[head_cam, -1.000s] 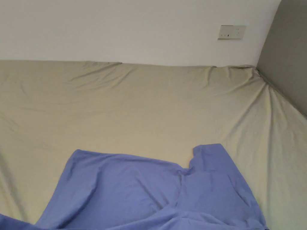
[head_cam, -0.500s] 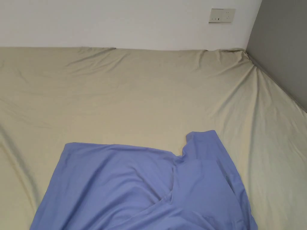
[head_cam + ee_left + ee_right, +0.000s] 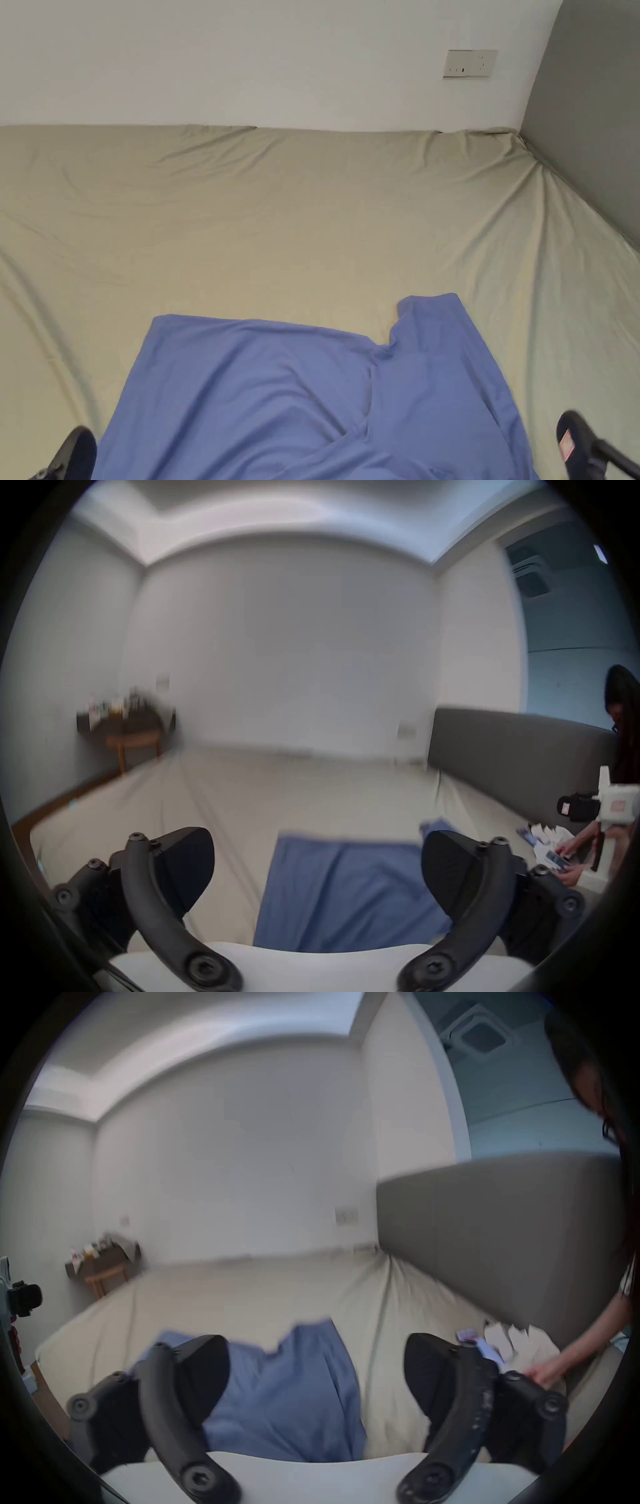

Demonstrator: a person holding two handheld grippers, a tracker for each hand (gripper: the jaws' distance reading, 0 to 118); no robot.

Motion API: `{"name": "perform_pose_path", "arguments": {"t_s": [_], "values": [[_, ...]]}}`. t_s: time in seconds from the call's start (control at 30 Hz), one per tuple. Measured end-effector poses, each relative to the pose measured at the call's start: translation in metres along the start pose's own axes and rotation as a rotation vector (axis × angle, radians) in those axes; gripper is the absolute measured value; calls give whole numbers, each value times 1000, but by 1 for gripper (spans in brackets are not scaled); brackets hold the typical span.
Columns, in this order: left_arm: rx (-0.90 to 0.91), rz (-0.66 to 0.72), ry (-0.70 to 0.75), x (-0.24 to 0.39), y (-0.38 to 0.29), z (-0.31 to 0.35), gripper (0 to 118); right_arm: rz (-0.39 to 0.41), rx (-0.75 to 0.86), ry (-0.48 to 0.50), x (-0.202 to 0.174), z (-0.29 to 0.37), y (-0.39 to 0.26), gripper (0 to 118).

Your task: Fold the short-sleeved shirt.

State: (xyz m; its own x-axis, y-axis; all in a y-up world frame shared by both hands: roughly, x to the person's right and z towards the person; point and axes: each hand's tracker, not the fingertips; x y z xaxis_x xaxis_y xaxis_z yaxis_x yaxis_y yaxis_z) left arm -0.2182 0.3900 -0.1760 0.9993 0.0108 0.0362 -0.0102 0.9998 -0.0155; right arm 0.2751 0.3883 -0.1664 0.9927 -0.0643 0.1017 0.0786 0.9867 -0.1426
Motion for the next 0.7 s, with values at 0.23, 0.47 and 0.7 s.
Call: {"name": "perform_pose_path", "arguments": {"t_s": [0.23,0.47,0.7], "values": [[103,-27,-48,39,25,-12,0,68,172,62,-36,1,41,1],[-191,96,-68,13,28,-190,2,65,81,107,-48,-46,32,1],[-812,159,0,-26,-80,-430,110,53,-59,80,-49,-104,4,1]]}}
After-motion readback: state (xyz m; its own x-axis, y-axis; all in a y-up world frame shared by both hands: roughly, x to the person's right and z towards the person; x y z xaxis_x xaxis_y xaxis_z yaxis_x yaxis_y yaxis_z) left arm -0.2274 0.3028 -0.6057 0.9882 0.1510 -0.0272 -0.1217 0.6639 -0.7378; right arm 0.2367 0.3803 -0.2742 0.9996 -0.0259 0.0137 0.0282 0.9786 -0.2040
